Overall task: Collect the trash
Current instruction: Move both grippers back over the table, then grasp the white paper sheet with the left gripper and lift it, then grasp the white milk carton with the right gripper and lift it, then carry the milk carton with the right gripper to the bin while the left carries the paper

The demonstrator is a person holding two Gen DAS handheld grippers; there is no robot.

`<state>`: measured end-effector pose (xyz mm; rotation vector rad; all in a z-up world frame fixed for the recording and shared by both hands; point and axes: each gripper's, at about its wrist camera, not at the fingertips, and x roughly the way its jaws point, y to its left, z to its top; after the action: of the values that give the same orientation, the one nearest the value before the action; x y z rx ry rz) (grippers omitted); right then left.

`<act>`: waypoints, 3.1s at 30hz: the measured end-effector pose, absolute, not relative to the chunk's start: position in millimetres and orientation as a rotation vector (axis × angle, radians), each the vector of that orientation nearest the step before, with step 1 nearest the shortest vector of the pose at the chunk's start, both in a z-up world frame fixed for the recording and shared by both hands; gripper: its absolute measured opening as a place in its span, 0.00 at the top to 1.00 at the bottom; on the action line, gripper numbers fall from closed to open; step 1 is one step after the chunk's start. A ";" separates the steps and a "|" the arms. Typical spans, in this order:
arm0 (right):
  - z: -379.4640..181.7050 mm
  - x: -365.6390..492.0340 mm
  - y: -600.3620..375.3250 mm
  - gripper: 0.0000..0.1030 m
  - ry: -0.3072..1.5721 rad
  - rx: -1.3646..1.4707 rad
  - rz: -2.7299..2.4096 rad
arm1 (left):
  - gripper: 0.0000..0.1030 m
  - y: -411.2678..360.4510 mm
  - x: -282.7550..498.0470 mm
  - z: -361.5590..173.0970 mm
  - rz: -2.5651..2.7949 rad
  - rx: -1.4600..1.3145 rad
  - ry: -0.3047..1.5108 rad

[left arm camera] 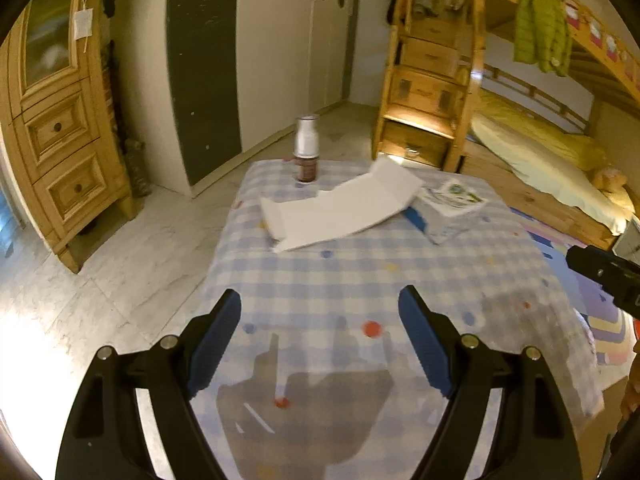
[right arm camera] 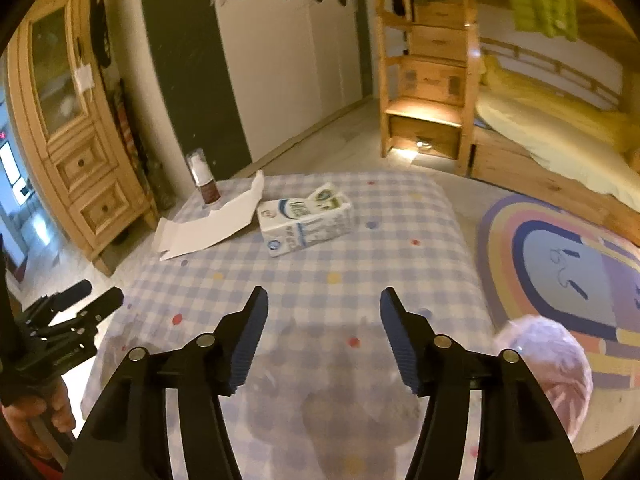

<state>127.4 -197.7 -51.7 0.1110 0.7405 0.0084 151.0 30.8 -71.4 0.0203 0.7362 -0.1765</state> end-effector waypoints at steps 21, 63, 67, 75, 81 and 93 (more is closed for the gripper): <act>-111.8 253.6 -162.6 0.19 0.834 0.018 -0.096 | 0.24 56.3 257.4 -108.0 -0.137 -0.042 0.839; -99.5 219.4 -221.7 0.36 0.838 0.125 -0.172 | 0.97 29.8 232.4 -118.7 -0.218 -0.085 0.908; -83.1 173.0 -228.4 0.36 0.799 0.139 -0.133 | 1.00 26.6 204.1 -104.9 -0.281 -0.095 0.868; -50.0 83.1 -236.1 0.36 0.713 0.146 -0.105 | 1.00 9.0 143.0 -62.8 -0.401 -0.104 0.767; -35.6 40.1 -249.2 0.36 0.661 0.171 -0.116 | 1.00 -20.1 103.4 -28.8 -0.472 -0.064 0.691; -31.6 -24.5 -304.9 0.35 0.625 0.219 -0.242 | 1.00 -131.9 59.4 -14.5 -0.627 0.074 0.627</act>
<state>-24.5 -304.9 -31.6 0.2190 0.6251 -0.2419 59.4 -131.9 -14.5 0.0740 0.6270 -0.6267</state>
